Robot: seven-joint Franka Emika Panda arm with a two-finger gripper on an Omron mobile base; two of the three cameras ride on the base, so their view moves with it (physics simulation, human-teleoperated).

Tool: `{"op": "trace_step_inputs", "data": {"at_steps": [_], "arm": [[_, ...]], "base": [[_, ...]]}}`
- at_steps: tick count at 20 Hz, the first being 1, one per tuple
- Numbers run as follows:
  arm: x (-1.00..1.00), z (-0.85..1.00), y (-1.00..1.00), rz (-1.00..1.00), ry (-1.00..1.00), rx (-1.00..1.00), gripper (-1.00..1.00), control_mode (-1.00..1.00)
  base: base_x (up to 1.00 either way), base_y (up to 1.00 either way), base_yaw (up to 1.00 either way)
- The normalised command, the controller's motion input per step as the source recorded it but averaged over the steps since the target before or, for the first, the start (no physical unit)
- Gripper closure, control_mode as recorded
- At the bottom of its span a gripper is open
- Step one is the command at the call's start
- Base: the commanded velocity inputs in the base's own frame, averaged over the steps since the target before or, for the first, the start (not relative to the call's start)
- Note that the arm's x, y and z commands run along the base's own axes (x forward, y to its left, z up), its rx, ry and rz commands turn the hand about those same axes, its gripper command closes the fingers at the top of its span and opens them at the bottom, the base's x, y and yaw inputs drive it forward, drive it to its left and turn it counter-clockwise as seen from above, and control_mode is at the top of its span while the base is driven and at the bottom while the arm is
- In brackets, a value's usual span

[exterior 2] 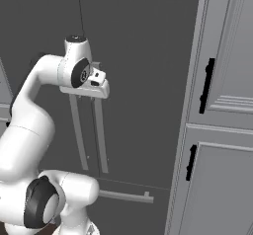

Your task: Grab a lemon wedge from the fridge and one ice cube from the ice bowl, and put them in the glass of lemonade.

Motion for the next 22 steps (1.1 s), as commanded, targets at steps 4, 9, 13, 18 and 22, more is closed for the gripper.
{"op": "trace_step_inputs", "data": {"at_steps": [4, 9, 13, 18, 22], "arm": [[-0.05, -0.04, -0.09, -0.02, 0.03, 0.00, -1.00, -1.00], [-0.63, -0.23, -0.09, -0.02, -0.07, 0.02, -1.00, -1.00], [-0.81, -0.10, 0.00, 0.01, -0.06, 0.00, -1.00, -1.00], [-0.75, -0.09, -0.02, 0.04, 0.00, 0.00, -1.00, -1.00], [-0.18, 0.00, 0.00, 0.01, 0.00, 0.00, -1.00, -1.00]], "base": [[0.00, 0.00, 0.00], [0.00, 0.00, 0.00], [0.00, 0.00, 0.00], [0.00, 0.00, 0.00], [0.00, 0.00, 0.00]]}}
